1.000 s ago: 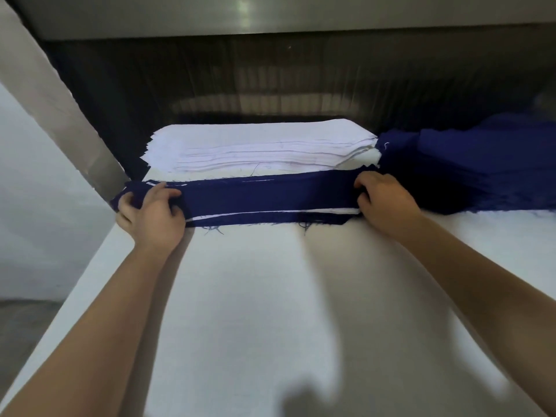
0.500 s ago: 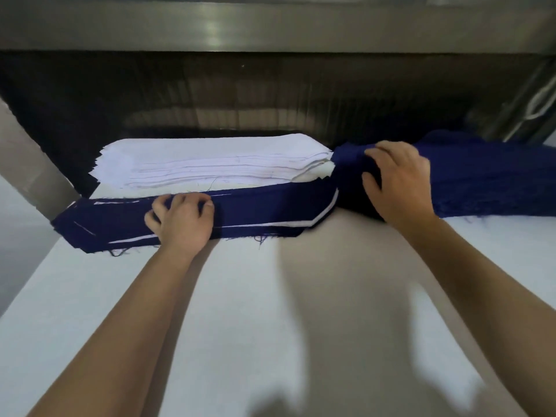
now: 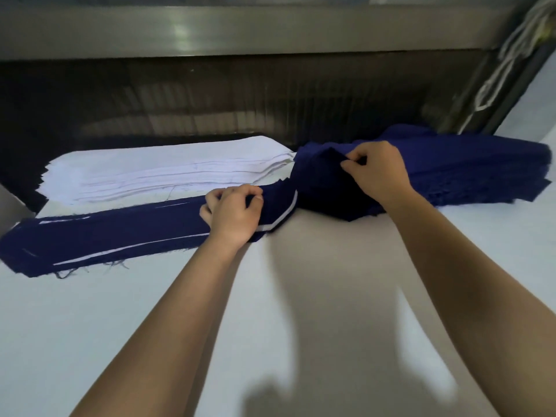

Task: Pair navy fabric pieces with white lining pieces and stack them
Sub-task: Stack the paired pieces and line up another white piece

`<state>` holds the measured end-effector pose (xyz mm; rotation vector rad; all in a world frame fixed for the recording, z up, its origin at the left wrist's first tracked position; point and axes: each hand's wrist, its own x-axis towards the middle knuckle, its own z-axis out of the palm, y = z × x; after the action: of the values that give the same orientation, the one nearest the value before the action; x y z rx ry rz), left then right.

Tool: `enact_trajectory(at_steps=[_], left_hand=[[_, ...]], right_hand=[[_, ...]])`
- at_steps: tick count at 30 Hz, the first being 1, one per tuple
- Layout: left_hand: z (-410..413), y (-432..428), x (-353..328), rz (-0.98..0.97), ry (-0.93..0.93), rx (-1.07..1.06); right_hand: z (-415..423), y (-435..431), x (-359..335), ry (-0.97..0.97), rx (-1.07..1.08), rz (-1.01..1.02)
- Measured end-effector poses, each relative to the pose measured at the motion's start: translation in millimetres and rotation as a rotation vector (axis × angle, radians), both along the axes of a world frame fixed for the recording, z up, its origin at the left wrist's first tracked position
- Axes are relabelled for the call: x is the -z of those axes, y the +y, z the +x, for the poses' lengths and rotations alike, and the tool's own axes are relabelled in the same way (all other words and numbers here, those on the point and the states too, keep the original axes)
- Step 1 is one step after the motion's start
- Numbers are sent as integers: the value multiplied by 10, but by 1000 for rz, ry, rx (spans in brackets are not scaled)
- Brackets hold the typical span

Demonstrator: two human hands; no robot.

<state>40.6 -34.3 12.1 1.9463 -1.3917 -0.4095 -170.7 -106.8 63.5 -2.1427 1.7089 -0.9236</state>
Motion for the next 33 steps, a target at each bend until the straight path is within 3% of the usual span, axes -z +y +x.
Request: enact_trajectory(at_steps=[8, 13, 17, 21, 27, 33], left_hand=[[-485, -36, -228, -194, 189, 146], [-793, -20, -474, -334, 176, 436], [-970, -49, -594, -148, 192, 557], [-1034, -53, -570, -6, 382, 531], [-827, 77, -456, -147, 560, 379], [-328, 333, -261, -231, 518, 151]], right_hand=[[6, -27, 6, -369, 41, 9], [-47, 48, 19, -409, 19, -110], [-44, 256, 13, -314, -91, -295], [-34, 432, 137, -238, -131, -318], [-180, 474, 304, -20, -96, -351], [-629, 351, 406, 138, 75, -454]])
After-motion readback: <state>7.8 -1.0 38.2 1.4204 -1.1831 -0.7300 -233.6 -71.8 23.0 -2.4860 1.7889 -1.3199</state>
